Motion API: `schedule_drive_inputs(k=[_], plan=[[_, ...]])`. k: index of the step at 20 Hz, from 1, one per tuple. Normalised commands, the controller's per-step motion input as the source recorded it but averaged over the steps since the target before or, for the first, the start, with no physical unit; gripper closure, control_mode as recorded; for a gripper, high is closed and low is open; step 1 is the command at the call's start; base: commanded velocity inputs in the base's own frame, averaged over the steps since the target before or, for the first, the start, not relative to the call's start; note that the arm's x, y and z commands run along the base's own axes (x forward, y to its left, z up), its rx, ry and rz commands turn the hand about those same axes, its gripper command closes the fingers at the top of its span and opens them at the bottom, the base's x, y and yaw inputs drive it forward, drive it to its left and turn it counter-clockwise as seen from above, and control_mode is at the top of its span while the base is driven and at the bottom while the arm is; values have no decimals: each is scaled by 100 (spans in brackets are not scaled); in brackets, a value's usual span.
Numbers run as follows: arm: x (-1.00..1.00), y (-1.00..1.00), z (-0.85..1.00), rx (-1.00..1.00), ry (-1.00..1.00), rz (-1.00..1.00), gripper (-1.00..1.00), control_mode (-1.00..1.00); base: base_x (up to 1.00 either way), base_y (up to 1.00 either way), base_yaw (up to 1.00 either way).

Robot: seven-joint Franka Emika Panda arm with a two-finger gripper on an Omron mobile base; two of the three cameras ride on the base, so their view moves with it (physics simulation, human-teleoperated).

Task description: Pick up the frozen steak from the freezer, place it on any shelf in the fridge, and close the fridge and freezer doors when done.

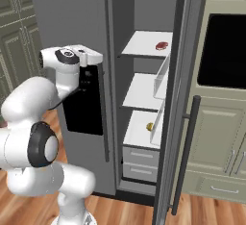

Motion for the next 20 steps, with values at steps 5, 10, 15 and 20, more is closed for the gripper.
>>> schedule_drive_inputs(k=[5, 10, 15, 20], plan=[[-100, -1, 0, 4, 12, 4, -100, -100, 0, 0, 0], [-100, -5, -17, 5, 13, 2, -100, -100, 0, 0, 0], [-100, -10, -2, 10, 17, 0, -100, -100, 0, 0, 0], [-100, -35, 0, 12, 20, 2, -100, -100, 0, 0, 0]])
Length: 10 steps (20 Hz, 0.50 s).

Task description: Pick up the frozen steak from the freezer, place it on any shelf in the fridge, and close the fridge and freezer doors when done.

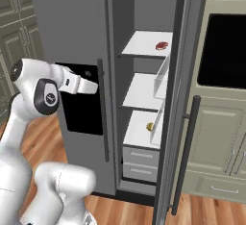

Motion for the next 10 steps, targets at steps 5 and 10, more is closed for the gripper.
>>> schedule_drive_inputs(k=[5, 10], plan=[[-100, -57, 0, 12, 15, 2, -100, -100, 0, 0, 0], [-100, -66, 0, 14, 13, 0, -100, -100, 0, 0, 0]])
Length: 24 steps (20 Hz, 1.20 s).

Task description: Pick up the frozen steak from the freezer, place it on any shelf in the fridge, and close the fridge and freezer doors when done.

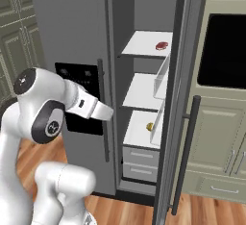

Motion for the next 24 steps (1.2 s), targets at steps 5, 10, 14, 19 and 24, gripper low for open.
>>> schedule_drive_inputs(k=[5, 10, 14, 19, 24], plan=[[-100, -90, 0, 18, 13, 0, -100, -100, 0, 0, 0], [-100, -100, 0, 20, 3, 0, -100, -100, 0, 0, 0], [-100, -100, 0, 12, 0, 0, -100, -100, 0, 0, 0], [-12, -100, -13, 3, -1, 0, -100, -100, 0, 0, 0], [94, -100, -48, 0, -1, 4, -100, -100, 0, 0, 0]])
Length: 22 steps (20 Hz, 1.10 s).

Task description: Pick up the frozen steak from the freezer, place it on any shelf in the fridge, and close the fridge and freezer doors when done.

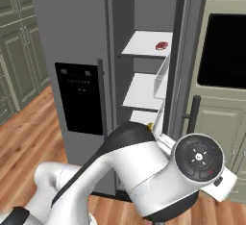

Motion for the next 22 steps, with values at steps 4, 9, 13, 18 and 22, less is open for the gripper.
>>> schedule_drive_inputs(k=[4, 9, 13, 18, 22], plan=[[100, -100, -53, 0, -3, 6, -100, -100, 0, 0, 0], [100, -99, -56, 0, -7, 5, -100, -100, 0, 0, 0], [100, -81, -18, 2, 0, 3, -100, -100, 0, 0, 0], [100, -73, -9, 8, 1, 7, -100, -100, 0, 0, 0], [100, -65, -44, 9, 0, 15, -100, -100, 0, 0, 0]])
